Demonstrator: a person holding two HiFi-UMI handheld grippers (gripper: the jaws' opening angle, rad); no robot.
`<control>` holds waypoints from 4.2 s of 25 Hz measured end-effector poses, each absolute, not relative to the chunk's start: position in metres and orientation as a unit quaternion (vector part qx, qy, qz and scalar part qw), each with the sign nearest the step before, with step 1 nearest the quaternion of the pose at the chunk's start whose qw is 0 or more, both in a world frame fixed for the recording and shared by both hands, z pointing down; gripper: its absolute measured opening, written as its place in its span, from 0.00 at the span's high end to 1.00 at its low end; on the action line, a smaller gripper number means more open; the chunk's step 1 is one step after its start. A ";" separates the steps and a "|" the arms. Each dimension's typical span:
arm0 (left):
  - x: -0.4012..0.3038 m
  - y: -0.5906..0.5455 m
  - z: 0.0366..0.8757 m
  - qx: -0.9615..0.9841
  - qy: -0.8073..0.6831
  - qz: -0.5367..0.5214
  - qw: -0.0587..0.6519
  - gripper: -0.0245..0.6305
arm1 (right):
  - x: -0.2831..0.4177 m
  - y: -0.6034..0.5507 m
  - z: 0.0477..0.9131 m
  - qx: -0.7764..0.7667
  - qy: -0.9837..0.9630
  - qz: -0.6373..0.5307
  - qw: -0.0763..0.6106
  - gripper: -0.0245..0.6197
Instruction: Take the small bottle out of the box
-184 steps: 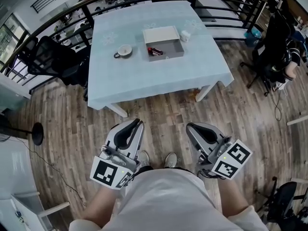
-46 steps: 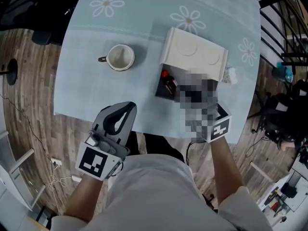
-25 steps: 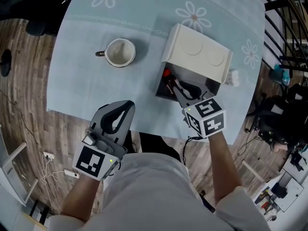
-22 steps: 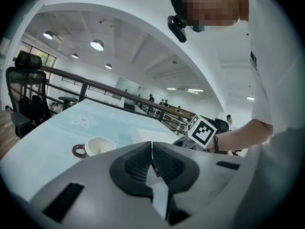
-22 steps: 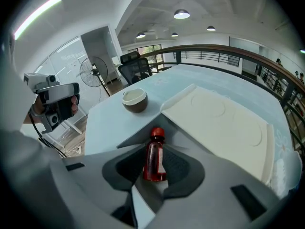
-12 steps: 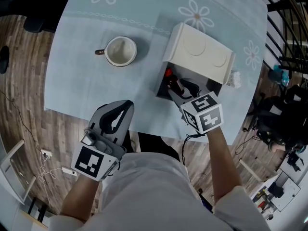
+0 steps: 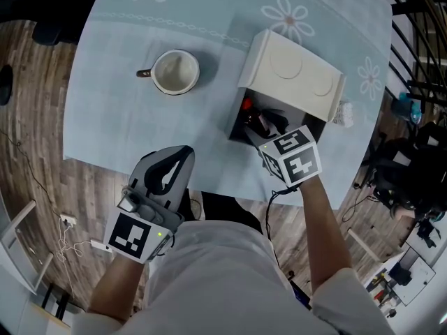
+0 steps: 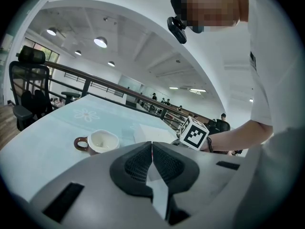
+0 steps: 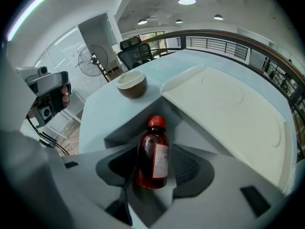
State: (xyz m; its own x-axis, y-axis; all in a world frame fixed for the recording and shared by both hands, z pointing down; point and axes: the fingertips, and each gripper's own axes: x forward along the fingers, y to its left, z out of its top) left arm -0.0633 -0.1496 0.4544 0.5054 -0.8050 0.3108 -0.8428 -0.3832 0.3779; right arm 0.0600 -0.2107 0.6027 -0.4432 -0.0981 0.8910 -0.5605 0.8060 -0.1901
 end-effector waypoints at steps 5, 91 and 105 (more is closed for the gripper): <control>-0.063 -0.148 0.456 0.828 -0.498 0.045 0.253 0.93 | 0.057 -0.206 0.608 0.197 -0.809 0.238 0.500 0.60; -0.060 -0.099 0.276 0.911 -0.407 0.042 0.062 0.93 | 0.063 -0.132 0.333 0.398 -0.884 0.184 0.164 0.62; -0.049 -0.100 0.268 0.916 -0.396 0.047 0.046 0.93 | 0.063 -0.119 0.308 0.392 -0.896 0.165 0.126 0.62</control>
